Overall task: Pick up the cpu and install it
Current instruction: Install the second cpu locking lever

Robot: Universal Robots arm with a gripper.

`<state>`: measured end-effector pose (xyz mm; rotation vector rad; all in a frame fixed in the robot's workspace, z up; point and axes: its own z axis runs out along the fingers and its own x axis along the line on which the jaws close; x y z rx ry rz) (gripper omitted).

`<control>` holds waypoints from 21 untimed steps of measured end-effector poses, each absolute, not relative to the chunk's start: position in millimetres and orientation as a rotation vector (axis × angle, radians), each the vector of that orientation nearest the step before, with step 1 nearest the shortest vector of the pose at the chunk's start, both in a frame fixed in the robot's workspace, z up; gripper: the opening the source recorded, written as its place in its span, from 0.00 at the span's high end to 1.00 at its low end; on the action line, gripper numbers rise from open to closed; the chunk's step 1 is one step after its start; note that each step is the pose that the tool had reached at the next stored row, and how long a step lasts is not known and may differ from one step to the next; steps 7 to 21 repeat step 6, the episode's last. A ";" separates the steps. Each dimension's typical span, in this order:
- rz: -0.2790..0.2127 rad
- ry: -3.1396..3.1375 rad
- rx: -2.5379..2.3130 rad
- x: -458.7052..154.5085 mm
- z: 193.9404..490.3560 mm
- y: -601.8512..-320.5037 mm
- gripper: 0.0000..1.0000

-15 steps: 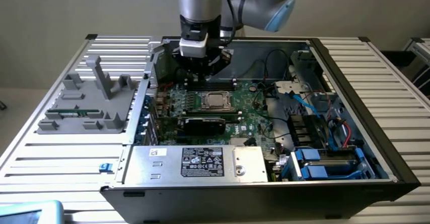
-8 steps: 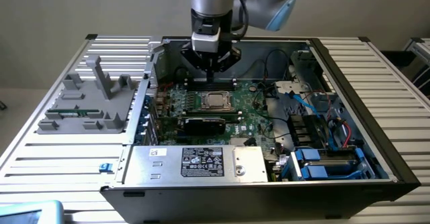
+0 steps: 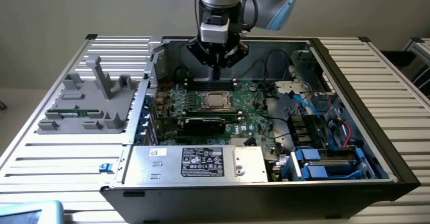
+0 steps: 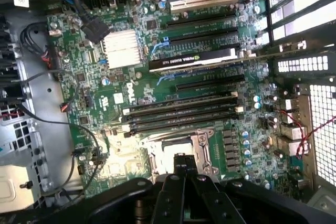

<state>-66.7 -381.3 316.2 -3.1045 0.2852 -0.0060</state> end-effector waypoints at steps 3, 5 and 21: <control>-0.006 0.285 -3.105 -66.7 316.2 -381.4 0.89; -0.006 0.285 -3.105 -66.6 316.2 -381.3 0.89; -0.006 0.285 -3.105 -66.6 316.2 -381.3 0.89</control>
